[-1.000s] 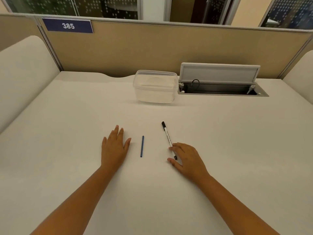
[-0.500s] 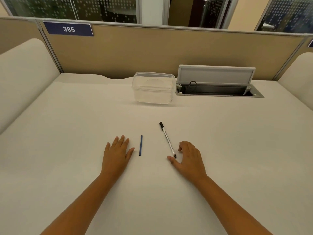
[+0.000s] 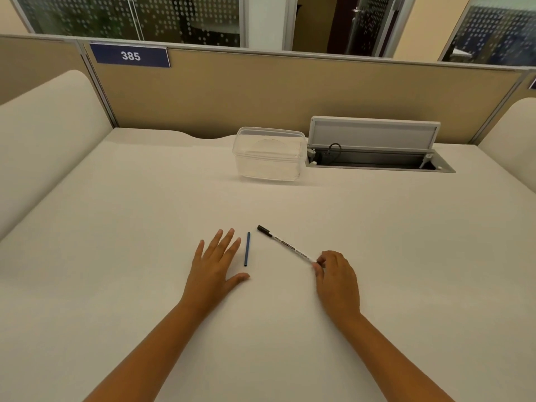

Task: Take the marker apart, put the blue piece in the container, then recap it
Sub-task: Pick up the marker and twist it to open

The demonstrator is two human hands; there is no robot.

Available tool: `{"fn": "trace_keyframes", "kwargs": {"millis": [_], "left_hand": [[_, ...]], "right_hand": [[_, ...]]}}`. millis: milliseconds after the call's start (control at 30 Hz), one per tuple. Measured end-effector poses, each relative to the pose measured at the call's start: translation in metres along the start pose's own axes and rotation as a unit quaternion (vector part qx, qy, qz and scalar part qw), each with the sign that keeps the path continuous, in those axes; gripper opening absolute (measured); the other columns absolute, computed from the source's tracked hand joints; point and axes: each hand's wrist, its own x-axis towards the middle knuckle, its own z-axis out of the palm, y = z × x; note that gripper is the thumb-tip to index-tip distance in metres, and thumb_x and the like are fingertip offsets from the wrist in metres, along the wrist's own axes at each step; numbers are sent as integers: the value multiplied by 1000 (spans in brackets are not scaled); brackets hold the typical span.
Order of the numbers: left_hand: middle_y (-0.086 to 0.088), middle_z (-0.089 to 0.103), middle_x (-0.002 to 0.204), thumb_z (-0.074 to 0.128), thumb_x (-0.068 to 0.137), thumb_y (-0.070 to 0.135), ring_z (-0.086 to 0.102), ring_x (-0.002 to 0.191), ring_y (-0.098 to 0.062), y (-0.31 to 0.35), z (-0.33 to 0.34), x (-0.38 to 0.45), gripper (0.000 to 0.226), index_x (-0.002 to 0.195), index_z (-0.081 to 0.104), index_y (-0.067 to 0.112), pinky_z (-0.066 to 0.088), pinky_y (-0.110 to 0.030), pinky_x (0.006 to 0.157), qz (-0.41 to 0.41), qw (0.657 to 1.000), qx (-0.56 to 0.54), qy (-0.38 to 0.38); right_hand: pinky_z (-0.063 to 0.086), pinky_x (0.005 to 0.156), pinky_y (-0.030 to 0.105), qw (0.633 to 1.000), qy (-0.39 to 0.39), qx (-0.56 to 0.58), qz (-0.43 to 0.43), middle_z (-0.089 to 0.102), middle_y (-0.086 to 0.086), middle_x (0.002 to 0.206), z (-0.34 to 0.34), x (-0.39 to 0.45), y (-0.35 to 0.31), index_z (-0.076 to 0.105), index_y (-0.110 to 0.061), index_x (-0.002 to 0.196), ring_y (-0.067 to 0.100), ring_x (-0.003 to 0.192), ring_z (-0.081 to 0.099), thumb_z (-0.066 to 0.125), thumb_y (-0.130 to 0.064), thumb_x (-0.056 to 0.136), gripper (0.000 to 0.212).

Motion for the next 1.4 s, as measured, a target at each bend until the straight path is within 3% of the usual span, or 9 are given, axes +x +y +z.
{"fn": "trace_keyframes", "kwargs": {"millis": [133, 267, 400, 500, 600, 733, 867, 1100, 1400], "left_hand": [[-10, 38, 145, 20, 85, 69, 30, 134, -29, 1, -1, 0, 81, 136, 44, 10, 27, -51, 105, -1, 1000, 1, 11], [-12, 47, 139, 20, 95, 52, 43, 128, -32, 2, -3, -1, 66, 131, 48, 6, 31, -48, 104, -2, 997, 2, 79], [-12, 51, 136, 33, 95, 41, 45, 127, -28, 0, 3, -3, 49, 132, 44, 10, 27, -45, 105, 24, 984, 8, 177], [-9, 51, 135, 48, 89, 32, 43, 123, -25, -2, 6, -4, 44, 128, 44, 13, 29, -45, 103, 25, 968, 7, 250], [-5, 44, 132, 52, 86, 32, 43, 120, -24, -3, 7, -5, 45, 125, 44, 13, 29, -45, 103, 2, 958, -4, 286], [-9, 66, 107, 44, 92, 32, 54, 103, -20, -1, 6, -4, 30, 112, 53, 12, 30, -41, 100, 10, 957, 2, 290], [0, 65, 69, 28, 99, 38, 62, 61, -22, 1, 4, -4, 51, 75, 63, 11, 33, -38, 93, 24, 965, 30, 261], [2, 63, 65, 34, 98, 38, 58, 56, -23, 2, 6, -4, 36, 82, 57, 16, 36, -39, 89, 52, 959, 41, 276], [2, 62, 68, 35, 96, 41, 56, 56, -22, 3, 6, -3, 47, 71, 64, 13, 36, -37, 89, 43, 961, 49, 267]], "right_hand": [[43, 84, 37, 993, 7, 107, 58, 56, 1, 90, 0, -3, -5, 58, -7, 92, 24, 87, 55, 55, -14, 90, 7], [29, 105, 49, 984, -21, 174, 38, 54, -8, 91, 5, -9, -17, 58, -11, 95, -2, 83, 48, 54, -16, 92, 8], [39, 93, 45, 971, -87, 218, -43, 53, -17, 85, 8, -9, -27, 58, -15, 89, -2, 87, 50, 55, -20, 91, 6], [43, 84, 41, 961, -127, 239, -49, 56, -7, 83, 5, 2, -28, 59, -15, 85, 20, 85, 54, 54, -18, 92, 9], [41, 75, 26, 947, -158, 277, -33, 58, 1, 83, -1, 9, -25, 57, -18, 81, 20, 80, 53, 49, -12, 94, 17], [37, 68, 12, 938, -181, 294, -18, 55, -1, 78, -2, 13, -20, 56, -12, 79, 11, 74, 50, 40, -9, 97, 24], [39, 66, 8, 925, -157, 343, 38, 58, 8, 80, 1, 16, -19, 53, -11, 76, 13, 74, 54, 36, -15, 99, 29], [40, 59, 5, 905, -149, 392, 77, 54, 0, 68, -4, 21, -18, 51, -15, 70, -2, 58, 51, 35, -24, 99, 34], [42, 60, 7, 901, -161, 392, 88, 57, -3, 69, -7, 25, -18, 56, -14, 76, -1, 55, 54, 37, -26, 98, 32]]}}
